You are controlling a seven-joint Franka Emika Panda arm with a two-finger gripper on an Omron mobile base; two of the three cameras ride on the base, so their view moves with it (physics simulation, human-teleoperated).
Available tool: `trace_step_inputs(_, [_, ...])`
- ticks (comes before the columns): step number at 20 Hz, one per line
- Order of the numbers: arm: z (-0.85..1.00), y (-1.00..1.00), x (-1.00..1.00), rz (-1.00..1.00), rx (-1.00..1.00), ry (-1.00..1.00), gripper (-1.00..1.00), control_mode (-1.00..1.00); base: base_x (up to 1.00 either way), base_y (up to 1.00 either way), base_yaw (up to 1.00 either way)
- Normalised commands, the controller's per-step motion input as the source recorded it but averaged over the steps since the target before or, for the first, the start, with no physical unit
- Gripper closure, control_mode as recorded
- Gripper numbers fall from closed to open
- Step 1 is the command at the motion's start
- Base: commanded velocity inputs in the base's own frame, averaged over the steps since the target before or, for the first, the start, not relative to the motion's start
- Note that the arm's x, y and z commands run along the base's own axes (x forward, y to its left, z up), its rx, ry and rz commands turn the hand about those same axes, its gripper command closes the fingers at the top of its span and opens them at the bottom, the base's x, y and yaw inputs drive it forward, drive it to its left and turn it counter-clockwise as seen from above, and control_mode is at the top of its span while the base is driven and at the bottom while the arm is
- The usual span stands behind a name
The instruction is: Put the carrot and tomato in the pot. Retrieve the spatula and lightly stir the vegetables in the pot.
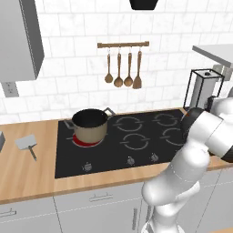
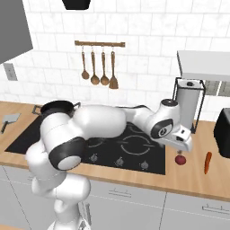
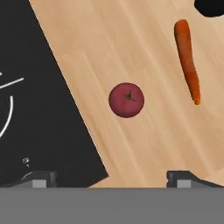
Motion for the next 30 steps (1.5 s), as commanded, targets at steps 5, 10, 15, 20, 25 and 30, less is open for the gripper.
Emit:
trace_step_inputs(5, [-0.41,-0.12,0.22,-0.05,-0.01,0.0,-1.0,-1.0,0.0,0.0,0.0])
trace_step_inputs(10, [-0.45,-0.06,0.11,-0.11,-0.06,0.0,-1.0,-1.0,0.0,0.0,0.0])
trace_step_inputs(15, [-0.3,-0.12,0.15,-0.1,-0.03,0.0,-1.0,-1.0,0.0,0.0,0.0])
trace_step_inputs(20, [-0.23,-0.13,0.13,-0.05,0.0,0.0,-1.0,-1.0,0.0,0.0,0.0])
trace_step_inputs(25, [-0.26,-0.18,0.11,-0.04,0.0,0.0,-1.0,-1.0,0.0,0.0,0.0])
trace_step_inputs(30, [-0.26,-0.16,0.16,-0.02,0.0,0.0,-1.0,-1.0,0.0,0.0,0.0])
